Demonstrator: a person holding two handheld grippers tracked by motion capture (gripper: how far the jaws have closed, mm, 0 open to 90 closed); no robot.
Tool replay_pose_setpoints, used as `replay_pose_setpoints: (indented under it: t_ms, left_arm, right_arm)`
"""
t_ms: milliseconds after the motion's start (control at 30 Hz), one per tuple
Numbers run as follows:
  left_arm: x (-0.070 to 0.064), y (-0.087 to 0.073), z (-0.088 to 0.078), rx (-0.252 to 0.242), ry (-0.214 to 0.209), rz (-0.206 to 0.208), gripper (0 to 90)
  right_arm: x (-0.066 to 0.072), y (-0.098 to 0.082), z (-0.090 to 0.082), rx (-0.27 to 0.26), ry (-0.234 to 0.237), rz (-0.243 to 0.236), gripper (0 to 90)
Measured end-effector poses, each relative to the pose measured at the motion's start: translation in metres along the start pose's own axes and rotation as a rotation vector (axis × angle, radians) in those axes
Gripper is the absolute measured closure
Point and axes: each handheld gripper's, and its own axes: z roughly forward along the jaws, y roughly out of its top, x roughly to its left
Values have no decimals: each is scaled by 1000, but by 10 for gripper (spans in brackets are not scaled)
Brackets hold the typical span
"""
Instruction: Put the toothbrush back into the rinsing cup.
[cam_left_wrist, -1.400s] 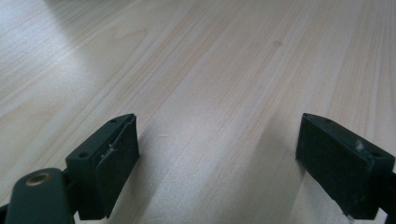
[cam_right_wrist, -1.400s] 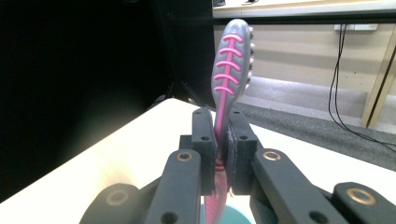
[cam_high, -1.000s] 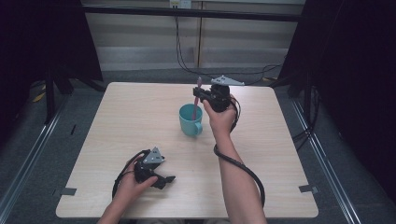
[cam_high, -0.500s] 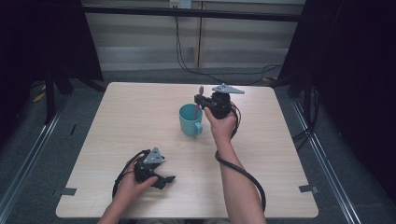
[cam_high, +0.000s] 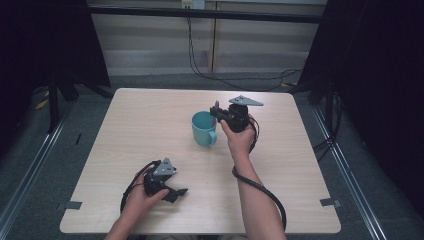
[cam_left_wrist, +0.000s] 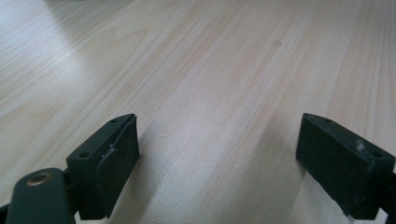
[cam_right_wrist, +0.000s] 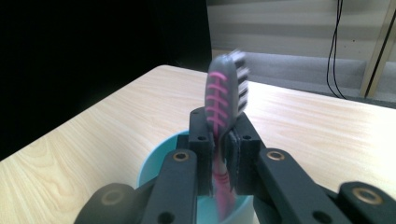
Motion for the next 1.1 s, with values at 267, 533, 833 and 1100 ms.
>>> replay_pose_setpoints:
  t_ms: [267, 533, 833, 1100]
  left_arm:
    - [0, 0, 0, 1, 2, 0, 129]
    - [0, 0, 0, 5, 1, 5, 129]
    - [0, 0, 0, 4, 0, 5, 129]
    - [0, 0, 0, 4, 3, 3, 129]
  right_arm:
    - [-4, -6, -4, 0, -6, 11, 815]
    - [-5, -10, -4, 8, -11, 16, 797]
    - [-5, -12, -6, 20, -25, 15, 679]
    - [-5, -12, -11, 25, -31, -6, 542]
